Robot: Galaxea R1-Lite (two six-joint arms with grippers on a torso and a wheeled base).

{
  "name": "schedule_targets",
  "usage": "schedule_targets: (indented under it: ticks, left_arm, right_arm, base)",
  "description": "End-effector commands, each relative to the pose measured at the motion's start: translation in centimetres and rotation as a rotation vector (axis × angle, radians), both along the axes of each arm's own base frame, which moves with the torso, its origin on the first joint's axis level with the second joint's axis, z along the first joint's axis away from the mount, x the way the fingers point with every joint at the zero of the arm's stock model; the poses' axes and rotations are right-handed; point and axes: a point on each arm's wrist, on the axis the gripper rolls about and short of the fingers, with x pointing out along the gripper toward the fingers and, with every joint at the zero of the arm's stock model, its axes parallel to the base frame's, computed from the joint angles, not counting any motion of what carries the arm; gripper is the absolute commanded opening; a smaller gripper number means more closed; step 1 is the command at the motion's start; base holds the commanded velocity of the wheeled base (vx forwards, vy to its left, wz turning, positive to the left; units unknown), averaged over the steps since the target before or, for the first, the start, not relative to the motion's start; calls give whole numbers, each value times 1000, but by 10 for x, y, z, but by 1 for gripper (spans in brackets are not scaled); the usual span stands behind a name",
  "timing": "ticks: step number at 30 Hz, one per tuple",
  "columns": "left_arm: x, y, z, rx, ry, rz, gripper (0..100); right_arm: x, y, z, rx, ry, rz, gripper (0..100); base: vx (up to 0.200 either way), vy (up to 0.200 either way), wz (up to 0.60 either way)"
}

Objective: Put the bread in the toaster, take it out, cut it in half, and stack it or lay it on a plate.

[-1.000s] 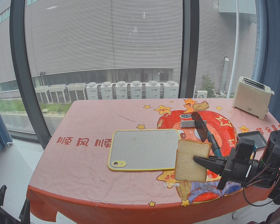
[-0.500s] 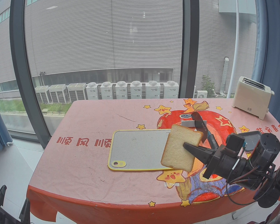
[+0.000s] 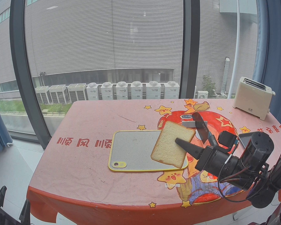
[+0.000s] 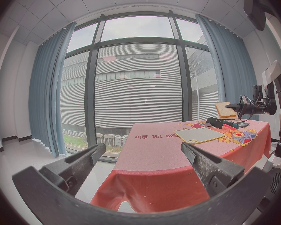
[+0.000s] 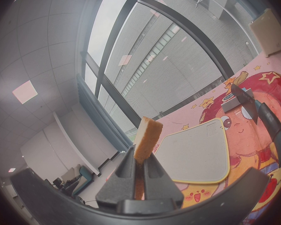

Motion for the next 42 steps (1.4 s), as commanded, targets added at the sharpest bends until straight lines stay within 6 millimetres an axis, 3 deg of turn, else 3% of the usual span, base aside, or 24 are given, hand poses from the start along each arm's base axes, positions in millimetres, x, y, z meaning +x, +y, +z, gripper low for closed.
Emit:
schedule_targets:
  ticks: [1,7,11,20,25,42]
  left_arm:
    - [1,0,-4,0,17,-1,100]
    - [1,0,-4,4,17,-2,100]
    - [1,0,-5,6,19,-1,100]
    - [1,0,-4,4,17,-1,100]
    - [1,0,-5,4,19,-1,100]
    - [1,0,-5,4,19,-1,100]
  right_arm:
    - [3,0,1,16,3,-11,0]
    - [4,1,6,43,37,-11,0]
    - [0,1,22,35,45,-31,0]
    - [22,9,34,-39,216,-86,0]
    - [30,20,40,53,370,-134,0]
    - [51,35,-4,26,536,-183,0]
  base:
    - [0,0,0]
    - [0,0,0]
    - [0,0,0]
    - [0,0,0]
    - [0,0,0]
    - [0,0,0]
